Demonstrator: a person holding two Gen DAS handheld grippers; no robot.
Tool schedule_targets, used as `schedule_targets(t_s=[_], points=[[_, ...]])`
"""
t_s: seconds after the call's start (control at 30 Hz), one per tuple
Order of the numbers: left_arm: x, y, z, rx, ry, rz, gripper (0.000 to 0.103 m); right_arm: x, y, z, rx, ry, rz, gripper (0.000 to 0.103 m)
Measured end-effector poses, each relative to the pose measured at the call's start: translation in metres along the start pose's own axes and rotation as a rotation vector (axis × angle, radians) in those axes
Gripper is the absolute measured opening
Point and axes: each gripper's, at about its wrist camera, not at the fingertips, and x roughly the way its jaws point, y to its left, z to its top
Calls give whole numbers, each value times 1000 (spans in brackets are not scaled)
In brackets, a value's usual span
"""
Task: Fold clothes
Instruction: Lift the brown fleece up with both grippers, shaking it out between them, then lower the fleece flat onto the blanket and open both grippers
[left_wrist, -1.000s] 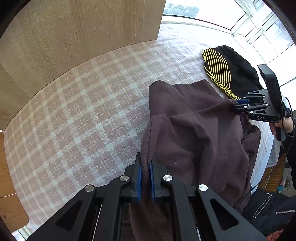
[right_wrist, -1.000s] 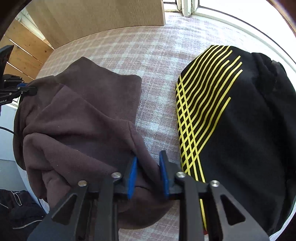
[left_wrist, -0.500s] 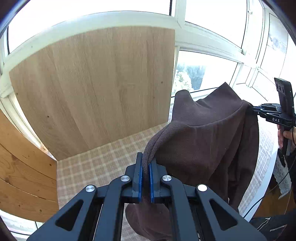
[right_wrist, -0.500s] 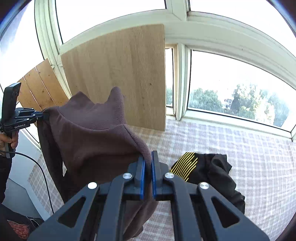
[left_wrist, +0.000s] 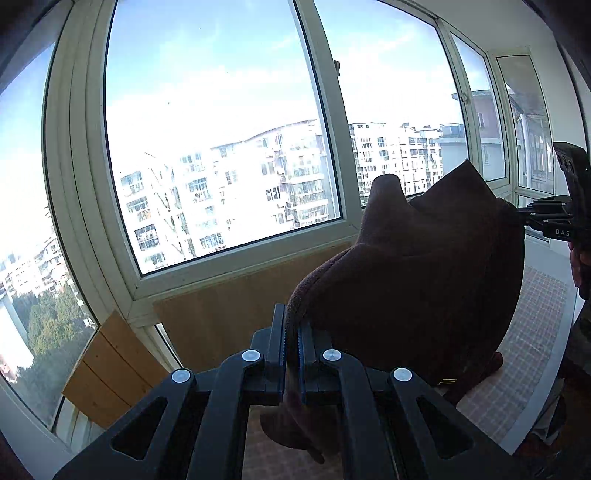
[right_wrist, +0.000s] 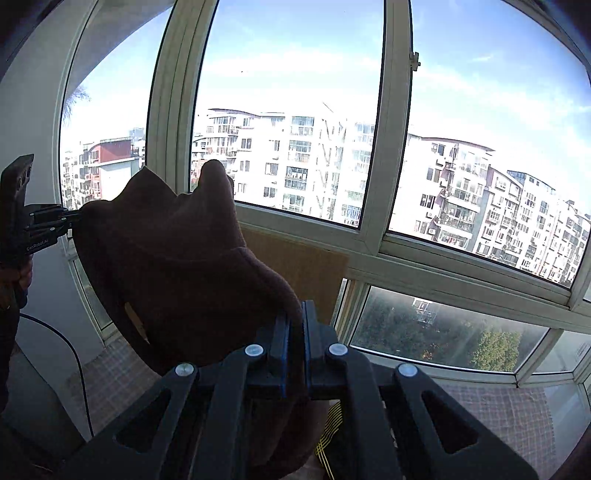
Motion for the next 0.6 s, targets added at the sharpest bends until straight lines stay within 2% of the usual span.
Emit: schedule_targets(t_s=[0.13,0.4,0.53,0.6], points=[[-44,-3,15,35,-31,25,4,-35,13,7,-18,-5,-4,6],[-106,-4,32,86,-97,59,4,-112,37,29,-74,-98,-50,6],[-93,0,23,95,-66,49,4,-98,40,25,-89,-77,-71,6],[-65,2,9,82,-21,28,4,-75,36,15,-74,-35,-63,6]])
